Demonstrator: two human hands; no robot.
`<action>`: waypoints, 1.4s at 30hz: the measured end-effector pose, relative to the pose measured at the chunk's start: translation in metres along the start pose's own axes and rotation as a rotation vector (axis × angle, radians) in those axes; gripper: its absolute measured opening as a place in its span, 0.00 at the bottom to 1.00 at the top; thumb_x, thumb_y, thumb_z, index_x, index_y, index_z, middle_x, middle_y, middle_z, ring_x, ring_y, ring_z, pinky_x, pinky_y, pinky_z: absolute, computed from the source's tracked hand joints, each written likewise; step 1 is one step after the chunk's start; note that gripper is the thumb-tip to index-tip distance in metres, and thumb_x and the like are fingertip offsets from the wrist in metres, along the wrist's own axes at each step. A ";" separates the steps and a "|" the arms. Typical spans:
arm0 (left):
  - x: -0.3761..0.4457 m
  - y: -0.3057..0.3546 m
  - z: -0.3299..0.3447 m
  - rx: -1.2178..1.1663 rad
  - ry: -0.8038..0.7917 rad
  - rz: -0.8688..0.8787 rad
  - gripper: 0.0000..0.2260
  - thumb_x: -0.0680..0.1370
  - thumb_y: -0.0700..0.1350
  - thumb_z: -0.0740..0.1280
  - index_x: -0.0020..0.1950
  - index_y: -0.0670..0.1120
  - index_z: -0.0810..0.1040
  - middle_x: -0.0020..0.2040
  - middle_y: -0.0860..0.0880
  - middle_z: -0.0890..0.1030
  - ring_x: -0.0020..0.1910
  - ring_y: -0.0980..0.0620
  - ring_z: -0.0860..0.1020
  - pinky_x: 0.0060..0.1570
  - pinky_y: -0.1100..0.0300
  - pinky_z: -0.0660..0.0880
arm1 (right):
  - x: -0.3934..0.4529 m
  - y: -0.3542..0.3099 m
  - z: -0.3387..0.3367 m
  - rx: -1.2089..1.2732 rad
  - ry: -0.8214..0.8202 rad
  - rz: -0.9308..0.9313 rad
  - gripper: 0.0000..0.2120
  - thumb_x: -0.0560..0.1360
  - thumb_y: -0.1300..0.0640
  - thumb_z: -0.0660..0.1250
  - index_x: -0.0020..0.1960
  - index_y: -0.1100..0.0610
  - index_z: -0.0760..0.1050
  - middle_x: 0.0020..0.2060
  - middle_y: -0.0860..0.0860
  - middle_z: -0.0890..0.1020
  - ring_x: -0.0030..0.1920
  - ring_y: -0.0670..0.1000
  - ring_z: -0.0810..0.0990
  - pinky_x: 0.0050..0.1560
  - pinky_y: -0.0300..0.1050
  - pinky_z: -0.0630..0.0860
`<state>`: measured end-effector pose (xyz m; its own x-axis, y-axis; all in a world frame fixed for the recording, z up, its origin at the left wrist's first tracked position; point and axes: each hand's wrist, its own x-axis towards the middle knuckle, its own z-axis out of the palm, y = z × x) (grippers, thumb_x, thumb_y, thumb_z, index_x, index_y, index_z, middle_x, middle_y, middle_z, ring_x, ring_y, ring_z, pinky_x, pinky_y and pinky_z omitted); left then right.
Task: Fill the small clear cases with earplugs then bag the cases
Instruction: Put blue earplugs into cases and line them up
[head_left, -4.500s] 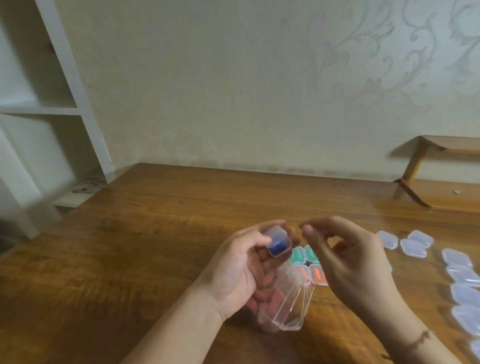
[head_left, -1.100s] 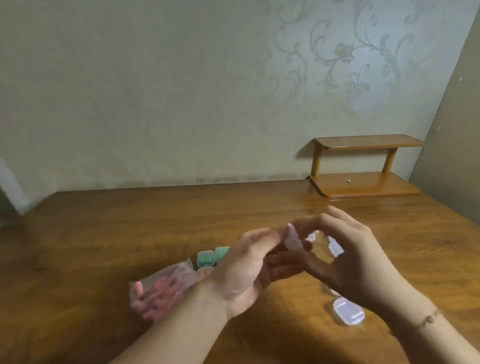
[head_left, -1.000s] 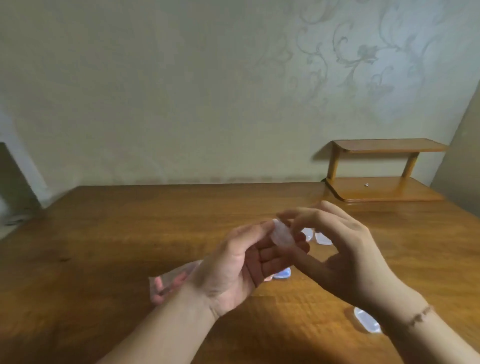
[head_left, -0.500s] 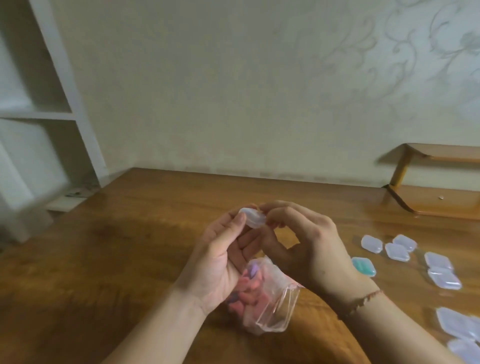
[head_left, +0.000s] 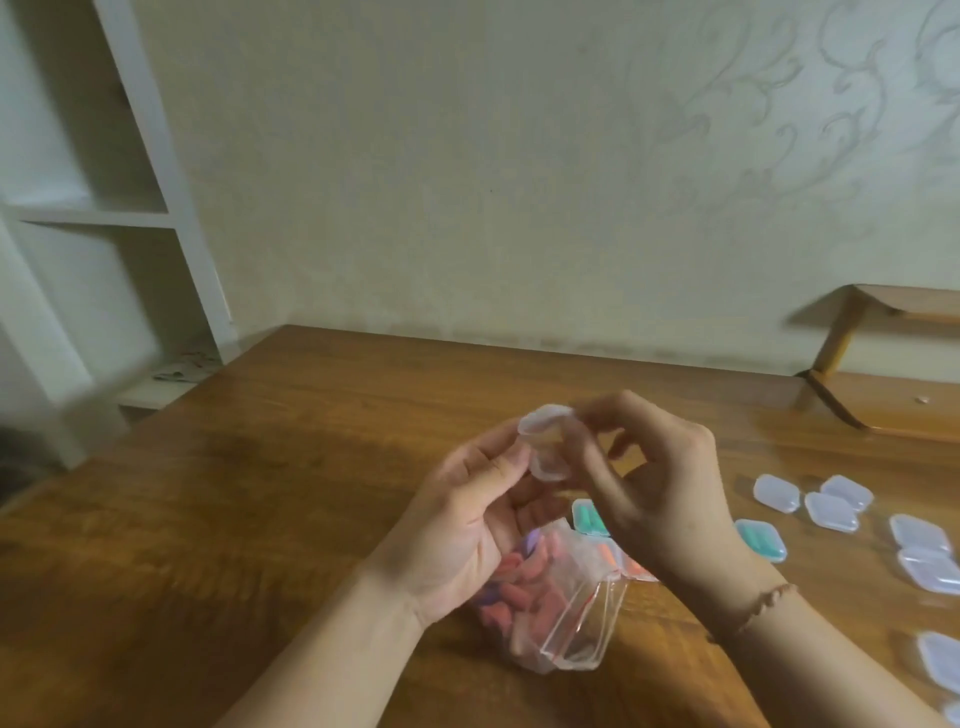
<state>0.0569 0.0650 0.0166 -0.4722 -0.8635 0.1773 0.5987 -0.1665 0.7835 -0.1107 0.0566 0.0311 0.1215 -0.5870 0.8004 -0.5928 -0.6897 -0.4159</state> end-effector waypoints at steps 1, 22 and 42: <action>-0.001 0.000 0.000 0.031 -0.044 -0.027 0.17 0.81 0.40 0.62 0.69 0.38 0.74 0.57 0.39 0.81 0.55 0.46 0.81 0.49 0.58 0.79 | 0.001 0.000 0.000 0.053 -0.006 0.075 0.05 0.76 0.53 0.66 0.45 0.54 0.78 0.37 0.44 0.83 0.35 0.47 0.81 0.32 0.50 0.76; 0.022 -0.012 -0.024 0.108 0.528 -0.106 0.13 0.81 0.39 0.65 0.65 0.43 0.73 0.57 0.38 0.81 0.52 0.43 0.83 0.52 0.53 0.81 | -0.056 0.007 -0.023 -0.610 -0.821 -0.061 0.18 0.74 0.36 0.52 0.48 0.37 0.79 0.79 0.45 0.51 0.77 0.55 0.55 0.63 0.59 0.72; 0.024 -0.014 -0.027 -0.044 0.683 -0.192 0.11 0.80 0.42 0.67 0.62 0.42 0.77 0.55 0.37 0.82 0.49 0.42 0.84 0.43 0.52 0.81 | -0.030 -0.001 0.034 -0.727 -0.672 0.142 0.12 0.59 0.56 0.78 0.43 0.50 0.83 0.58 0.46 0.77 0.55 0.54 0.73 0.46 0.48 0.74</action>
<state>0.0543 0.0334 -0.0056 -0.0696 -0.9199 -0.3859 0.5779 -0.3525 0.7361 -0.0867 0.0603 -0.0077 0.3035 -0.9166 0.2601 -0.9525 -0.2995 0.0559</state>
